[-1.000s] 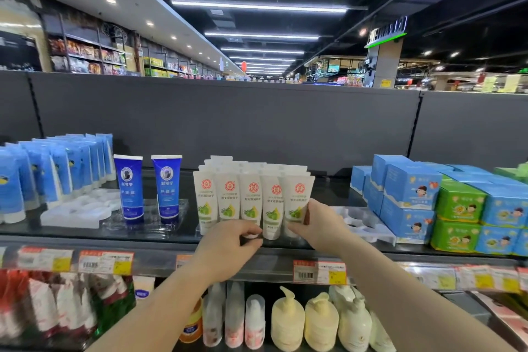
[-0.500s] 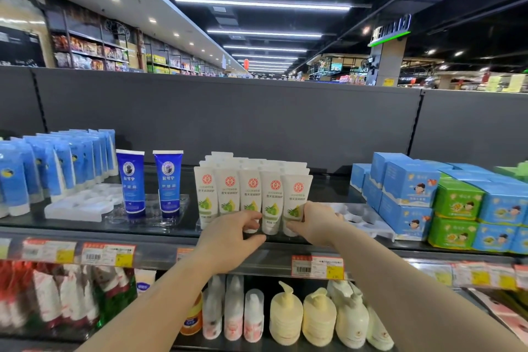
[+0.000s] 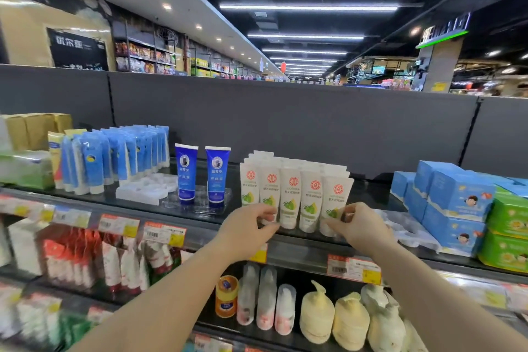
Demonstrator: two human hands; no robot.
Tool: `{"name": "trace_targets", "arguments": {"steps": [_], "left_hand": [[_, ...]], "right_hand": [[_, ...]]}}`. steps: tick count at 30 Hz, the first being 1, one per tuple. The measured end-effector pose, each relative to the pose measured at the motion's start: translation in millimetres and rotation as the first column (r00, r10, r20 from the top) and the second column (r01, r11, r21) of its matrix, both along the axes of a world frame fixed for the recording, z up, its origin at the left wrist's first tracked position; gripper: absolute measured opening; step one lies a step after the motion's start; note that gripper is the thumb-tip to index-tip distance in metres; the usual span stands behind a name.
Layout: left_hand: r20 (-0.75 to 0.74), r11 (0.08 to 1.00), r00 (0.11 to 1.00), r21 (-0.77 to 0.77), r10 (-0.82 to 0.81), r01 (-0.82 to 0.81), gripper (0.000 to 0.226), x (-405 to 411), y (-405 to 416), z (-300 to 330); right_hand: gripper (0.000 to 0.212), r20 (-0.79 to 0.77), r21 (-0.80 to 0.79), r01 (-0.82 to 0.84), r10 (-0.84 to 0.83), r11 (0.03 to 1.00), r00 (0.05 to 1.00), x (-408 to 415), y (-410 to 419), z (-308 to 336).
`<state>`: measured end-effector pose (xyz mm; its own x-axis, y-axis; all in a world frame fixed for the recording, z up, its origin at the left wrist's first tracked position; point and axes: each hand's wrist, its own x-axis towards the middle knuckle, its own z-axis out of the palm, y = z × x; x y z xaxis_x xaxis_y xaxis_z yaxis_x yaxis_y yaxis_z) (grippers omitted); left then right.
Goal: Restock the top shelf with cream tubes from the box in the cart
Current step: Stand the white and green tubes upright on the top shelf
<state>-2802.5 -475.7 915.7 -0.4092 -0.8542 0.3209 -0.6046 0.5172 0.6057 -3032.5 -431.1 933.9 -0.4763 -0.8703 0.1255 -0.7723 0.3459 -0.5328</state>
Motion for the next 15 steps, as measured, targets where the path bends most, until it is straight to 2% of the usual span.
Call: {"name": "trace_targets", "arguments": {"steps": [3,8,10,12,15], "left_hand": [[0.012,0.999,0.999,0.0,0.035,-0.035,0.045,13.2,-0.7,-0.5],[0.095,1.0,0.995,-0.021,0.013,-0.011,0.047,34.4,6.8,10.1],[0.155,0.999,0.988,-0.045,-0.002,0.009,0.048,52.4,11.4,16.2],[0.245,0.996,0.969,-0.091,0.02,0.002,0.052,79.6,15.8,20.9],[0.378,0.99,0.921,-0.131,0.092,-0.045,0.063,141.4,21.3,23.1]], "right_hand": [[0.053,-0.001,-0.029,0.05,-0.05,0.998,0.999,4.4,7.3,0.4],[0.046,-0.148,-0.058,0.197,-0.203,0.979,0.968,30.0,21.2,1.5],[0.046,-0.121,-0.085,0.254,-0.263,0.963,0.957,52.8,25.3,3.6],[0.049,-0.095,-0.066,0.24,-0.246,0.968,0.965,86.1,26.5,2.1],[0.05,-0.102,-0.018,0.076,-0.078,0.997,0.992,159.5,29.4,-1.9]]}}
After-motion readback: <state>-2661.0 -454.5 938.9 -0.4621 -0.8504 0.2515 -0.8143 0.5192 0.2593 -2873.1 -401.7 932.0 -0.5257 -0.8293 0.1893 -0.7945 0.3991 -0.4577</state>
